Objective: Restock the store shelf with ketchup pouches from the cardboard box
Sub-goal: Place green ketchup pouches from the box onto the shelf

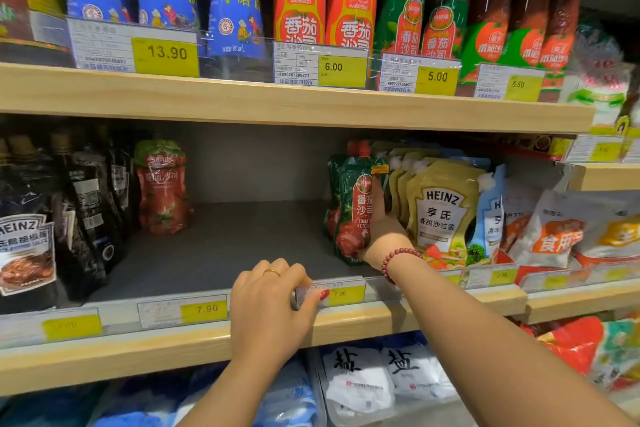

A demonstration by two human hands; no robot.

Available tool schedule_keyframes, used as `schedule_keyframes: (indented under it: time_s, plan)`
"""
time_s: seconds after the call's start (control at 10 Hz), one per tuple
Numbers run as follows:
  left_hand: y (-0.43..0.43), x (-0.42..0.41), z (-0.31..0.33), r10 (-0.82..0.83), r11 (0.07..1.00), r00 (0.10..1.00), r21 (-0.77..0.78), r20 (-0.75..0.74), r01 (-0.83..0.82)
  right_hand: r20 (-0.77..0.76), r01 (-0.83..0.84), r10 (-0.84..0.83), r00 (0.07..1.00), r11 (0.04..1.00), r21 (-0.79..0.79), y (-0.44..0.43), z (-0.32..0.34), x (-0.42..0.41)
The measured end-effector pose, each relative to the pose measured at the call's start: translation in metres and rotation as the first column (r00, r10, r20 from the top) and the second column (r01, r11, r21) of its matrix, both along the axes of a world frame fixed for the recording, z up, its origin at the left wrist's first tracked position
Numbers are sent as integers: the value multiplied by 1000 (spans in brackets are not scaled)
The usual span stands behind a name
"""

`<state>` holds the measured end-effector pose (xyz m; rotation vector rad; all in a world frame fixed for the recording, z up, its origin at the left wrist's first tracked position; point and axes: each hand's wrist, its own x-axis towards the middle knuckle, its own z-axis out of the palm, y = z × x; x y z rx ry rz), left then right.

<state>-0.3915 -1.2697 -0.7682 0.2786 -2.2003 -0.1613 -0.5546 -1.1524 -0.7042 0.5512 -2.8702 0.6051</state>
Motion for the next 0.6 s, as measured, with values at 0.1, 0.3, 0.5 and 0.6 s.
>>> schedule_keyframes:
  time_s: [0.1,0.3,0.5,0.6]
  plan:
    - [-2,-1,-3,-25,1000,999,-4,-29,25,-14,-8,8,1000,1000,-2,-4,-1,-8]
    - [-3,-3,-4,-26,1000,999,-4,-38,26,-23,-33,33,999,999,5,-6,-4,-13]
    - [-2,-4,-4,-48,999,999,9,-15,48,-72,-59,60,996,998,22,-3,-4,-12]
    - [-6,-4,-3,-32,999,999,2,-5,32,-59,-49,49,997,999,5,0,3,-9]
